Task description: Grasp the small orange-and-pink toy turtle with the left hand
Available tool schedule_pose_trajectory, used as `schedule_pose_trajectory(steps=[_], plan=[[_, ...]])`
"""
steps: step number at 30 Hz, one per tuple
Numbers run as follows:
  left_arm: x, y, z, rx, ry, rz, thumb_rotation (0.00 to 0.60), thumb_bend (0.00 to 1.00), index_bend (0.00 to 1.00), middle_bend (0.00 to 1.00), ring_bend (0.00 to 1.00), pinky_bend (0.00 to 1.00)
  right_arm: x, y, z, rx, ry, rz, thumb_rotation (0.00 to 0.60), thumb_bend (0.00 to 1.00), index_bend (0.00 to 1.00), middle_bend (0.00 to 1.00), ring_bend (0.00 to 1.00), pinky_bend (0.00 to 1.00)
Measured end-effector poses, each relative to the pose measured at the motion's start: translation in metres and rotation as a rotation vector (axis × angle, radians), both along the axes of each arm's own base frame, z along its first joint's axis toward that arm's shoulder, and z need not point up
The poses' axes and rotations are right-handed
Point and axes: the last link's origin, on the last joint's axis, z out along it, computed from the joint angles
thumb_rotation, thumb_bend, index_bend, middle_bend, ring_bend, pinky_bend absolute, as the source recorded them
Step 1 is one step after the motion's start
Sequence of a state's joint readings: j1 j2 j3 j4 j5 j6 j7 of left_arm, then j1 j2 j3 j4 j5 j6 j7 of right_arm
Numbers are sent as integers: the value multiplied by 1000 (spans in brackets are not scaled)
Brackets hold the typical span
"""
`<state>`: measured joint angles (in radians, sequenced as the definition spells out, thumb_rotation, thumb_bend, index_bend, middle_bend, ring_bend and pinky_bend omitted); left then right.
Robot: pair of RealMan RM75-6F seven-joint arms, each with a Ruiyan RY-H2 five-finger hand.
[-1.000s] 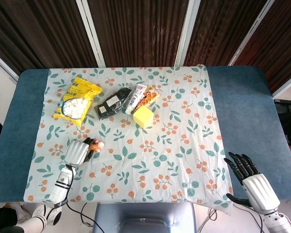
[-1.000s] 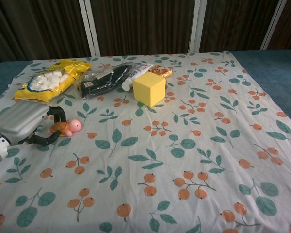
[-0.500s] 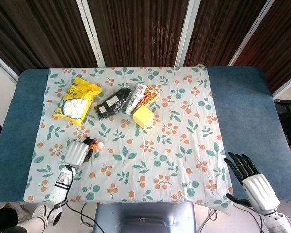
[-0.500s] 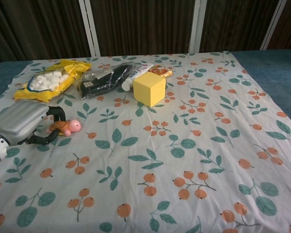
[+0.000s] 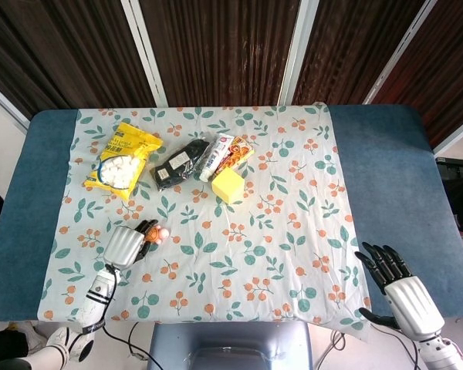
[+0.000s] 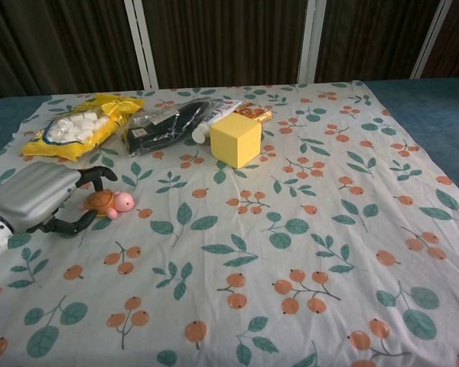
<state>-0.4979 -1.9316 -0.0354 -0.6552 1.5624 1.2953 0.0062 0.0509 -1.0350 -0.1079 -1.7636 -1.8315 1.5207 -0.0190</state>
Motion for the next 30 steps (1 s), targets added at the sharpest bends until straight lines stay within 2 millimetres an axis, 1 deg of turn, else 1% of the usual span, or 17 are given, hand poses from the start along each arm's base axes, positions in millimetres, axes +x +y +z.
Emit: schedule_pose_trajectory(steps=[4,11,13,18,23,26,30], plan=[[2,0,1,0,7,-3,600,441,264,353,1000,1000,0,0,0,-2,-1,1,600,115,0,0,0,0],[-1,0,2,-8,27,14,600,439,310,356,1000,1000,0,-1,0,-2,1,-1,600,116,0,0,0,0],[-1,0,2,-5,27,12,600,438,313,338,1000,1000,0,-1,0,-2,1,-2,600,116,0,0,0,0],[0,-2,4,-5,21,-3,600,426,266,220,1000,1000,0,-1,-1,0,3,-3,600,116,0,0,0,0],[1,-3,5,-8,15,-8,600,427,228,179,1000,1000,0,-1,-1,0,4,-3,600,115,0,0,0,0],[1,-4,5,-9,16,-10,600,428,264,230,1000,1000,0,-1,-1,0,4,-2,600,116,0,0,0,0],[-4,0,2,-12,39,28,600,427,338,348,1000,1000,0,-1,-1,-2,3,-1,600,116,0,0,0,0]])
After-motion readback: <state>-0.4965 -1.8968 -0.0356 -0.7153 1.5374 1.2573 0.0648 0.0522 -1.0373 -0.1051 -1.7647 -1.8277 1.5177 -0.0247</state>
